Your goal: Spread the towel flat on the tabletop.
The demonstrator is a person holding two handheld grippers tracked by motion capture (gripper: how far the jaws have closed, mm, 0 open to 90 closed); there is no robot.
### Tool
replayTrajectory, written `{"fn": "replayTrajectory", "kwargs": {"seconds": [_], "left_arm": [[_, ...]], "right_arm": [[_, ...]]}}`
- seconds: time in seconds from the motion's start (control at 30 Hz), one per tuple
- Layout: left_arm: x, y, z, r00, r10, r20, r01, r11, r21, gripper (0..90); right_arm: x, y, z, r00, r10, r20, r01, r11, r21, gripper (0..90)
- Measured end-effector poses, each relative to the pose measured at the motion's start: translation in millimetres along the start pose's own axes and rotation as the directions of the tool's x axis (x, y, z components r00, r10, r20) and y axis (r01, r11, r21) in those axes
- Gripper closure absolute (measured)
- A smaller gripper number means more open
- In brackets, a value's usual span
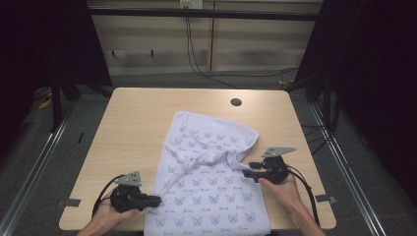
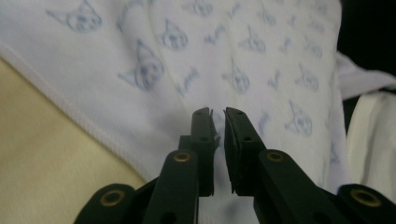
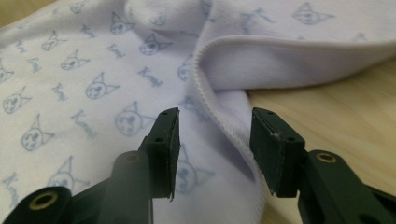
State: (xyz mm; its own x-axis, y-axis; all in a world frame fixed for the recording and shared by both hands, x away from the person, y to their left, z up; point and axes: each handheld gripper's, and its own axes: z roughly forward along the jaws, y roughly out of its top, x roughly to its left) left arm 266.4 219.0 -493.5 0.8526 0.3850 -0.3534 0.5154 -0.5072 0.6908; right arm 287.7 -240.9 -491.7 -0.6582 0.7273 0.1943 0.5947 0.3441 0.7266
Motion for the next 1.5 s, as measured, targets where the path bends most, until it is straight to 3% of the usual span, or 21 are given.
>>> {"fn": "replayTrajectory", "kwargs": {"seconds": [0.03,0.07,0.13,0.27,0.33,0.37,0.47,0.63,0.8,0.87,0.93,0.97,1.03,1.1,1.17,1.2,1.27,1.3,1.37,1.43,1.5], "left_arm": [[3.9,5.9,1.4,0.9998,0.002,-0.018,-0.002,0.9999,-0.014,79.4],[8.3,12.0,3.5,0.9996,-0.005,-0.027,0.004,0.9994,-0.036,79.4],[19.7,25.2,10.5,0.9978,-0.012,-0.064,0.009,0.9982,-0.059,77.3],[41.6,43.8,29.4,0.9899,-0.014,-0.141,0.007,0.9987,-0.051,73.9],[49.6,47.3,35.5,0.9880,-0.032,-0.151,0.023,0.9978,-0.062,75.3],[51.4,46.4,38.6,0.9859,-0.023,-0.166,0.018,0.9994,-0.028,77.5],[45.3,42.0,35.5,0.9886,-0.006,-0.151,0.005,1.0000,-0.008,82.7],[11.7,22.5,26.9,0.9943,0.039,-0.099,-0.034,0.9981,0.051,89.6],[-16.4,1.4,14.9,0.9985,0.046,-0.029,-0.043,0.9948,0.092,90.0],[-16.2,-1.4,8.4,0.9996,0.018,-0.020,-0.016,0.9983,0.056,85.4],[-7.3,3.8,2.1,0.9984,-0.001,-0.056,0.001,1.0000,0.004,83.5],[-0.1,8.2,0.6,0.9966,-0.022,-0.079,0.020,0.9995,-0.025,81.3],[17.1,18.8,3.2,0.9911,-0.075,-0.110,0.067,0.9951,-0.073,78.6],[32.1,31.3,11.4,0.9864,-0.082,-0.143,0.072,0.9949,-0.071,74.5],[43.4,43.6,17.6,0.9853,-0.142,-0.094,0.131,0.9849,-0.113,70.7],[44.7,50.1,20.4,0.9863,-0.139,-0.088,0.128,0.9835,-0.128,70.6],[42.7,60.7,26.9,0.9841,-0.072,-0.163,0.057,0.9942,-0.091,69.5],[43.2,62.9,30.5,0.9777,-0.029,-0.208,0.013,0.9966,-0.081,68.3],[50.8,62.7,36.5,0.9758,-0.061,-0.210,0.043,0.9953,-0.087,68.2],[55.1,59.7,40.9,0.9673,-0.033,-0.251,0.023,0.9988,-0.043,67.7],[60.8,55.0,40.4,0.9710,-0.050,-0.234,0.039,0.9979,-0.051,66.9]], "right_arm": [[3.3,4.3,4.1,0.9997,-0.018,0.019,0.018,1.000,-0.009,72.9],[3.3,4.3,4.1,0.9997,-0.018,0.019,0.018,1.000,-0.009,72.9],[1.0,7.4,1.2,0.9990,0.021,0.040,-0.019,0.999,-0.041,88.1],[-12.8,5.8,-24.8,0.9900,0.088,0.110,-0.074,0.990,-0.122,89.3],[-23.9,-1.7,-35.2,0.9818,0.146,0.121,-0.131,0.983,-0.128,89.2],[-28.0,-6.8,-37.9,0.9768,0.162,0.139,-0.147,0.983,-0.113,89.1],[-33.5,-23.4,-41.3,0.9683,0.181,0.172,-0.176,0.983,-0.043,88.7],[-17.7,-41.0,-51.4,0.9750,0.178,0.133,-0.180,0.984,0.003,87.7],[4.1,-51.9,-61.3,0.9825,0.169,0.078,-0.172,0.985,0.029,84.7],[10.0,-53.2,-64.9,0.9839,0.158,0.084,-0.161,0.987,0.030,76.3],[12.0,-49.7,-67.5,0.9848,0.138,0.105,-0.139,0.990,0.000,71.8],[9.6,-41.1,-65.9,0.9892,0.121,0.083,-0.117,0.992,-0.046,69.6],[8.3,-35.5,-62.7,0.9911,0.115,0.068,-0.111,0.992,-0.059,69.3],[6.9,-23.1,-51.4,0.9946,0.091,0.050,-0.088,0.994,-0.060,69.0],[4.5,-10.6,-35.9,0.9970,0.069,0.034,-0.067,0.996,-0.056,68.1],[3.6,-4.5,-27.2,0.9978,0.060,0.029,-0.058,0.997,-0.049,66.0],[1.2,5.6,-9.6,0.9990,0.030,0.032,-0.029,0.999,-0.029,61.5],[-0.3,9.1,-0.9,0.9991,0.022,0.036,-0.021,1.000,-0.017,61.5],[-3.5,13.2,14.3,0.9991,0.002,0.042,-0.003,1.000,0.023,62.3],[-4.3,12.4,25.2,0.9982,-0.017,0.057,0.014,0.998,0.060,67.7],[0.2,10.6,24.8,0.9959,-0.042,0.081,0.037,0.997,0.063,73.0]]}}
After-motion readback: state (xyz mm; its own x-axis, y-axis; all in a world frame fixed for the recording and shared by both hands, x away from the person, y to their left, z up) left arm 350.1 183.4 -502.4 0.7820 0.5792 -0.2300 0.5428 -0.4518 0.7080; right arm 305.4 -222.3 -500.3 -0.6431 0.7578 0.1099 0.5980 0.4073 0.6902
